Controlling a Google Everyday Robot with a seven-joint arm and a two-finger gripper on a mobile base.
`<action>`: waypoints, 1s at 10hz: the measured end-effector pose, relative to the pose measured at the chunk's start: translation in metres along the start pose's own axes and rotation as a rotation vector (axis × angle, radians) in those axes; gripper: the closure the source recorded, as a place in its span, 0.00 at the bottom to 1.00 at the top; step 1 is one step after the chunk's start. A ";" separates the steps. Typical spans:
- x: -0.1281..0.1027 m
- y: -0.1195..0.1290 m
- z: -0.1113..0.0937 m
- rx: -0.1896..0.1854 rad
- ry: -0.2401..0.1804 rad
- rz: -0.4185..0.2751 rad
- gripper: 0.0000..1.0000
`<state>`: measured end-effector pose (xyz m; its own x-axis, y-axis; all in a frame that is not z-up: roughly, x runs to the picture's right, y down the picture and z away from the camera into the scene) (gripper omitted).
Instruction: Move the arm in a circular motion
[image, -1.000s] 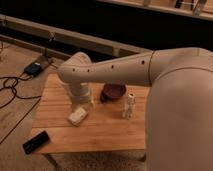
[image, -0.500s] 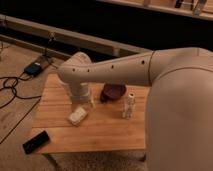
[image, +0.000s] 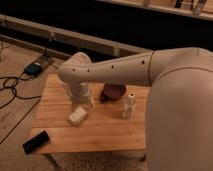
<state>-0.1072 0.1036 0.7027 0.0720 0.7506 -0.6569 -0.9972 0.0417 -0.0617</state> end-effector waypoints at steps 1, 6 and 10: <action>0.000 0.000 0.000 0.000 0.000 0.000 0.35; 0.000 0.000 0.000 0.000 0.000 0.000 0.35; -0.002 -0.003 -0.001 -0.003 -0.003 0.004 0.35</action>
<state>-0.1047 0.1007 0.7033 0.0685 0.7526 -0.6549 -0.9974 0.0372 -0.0615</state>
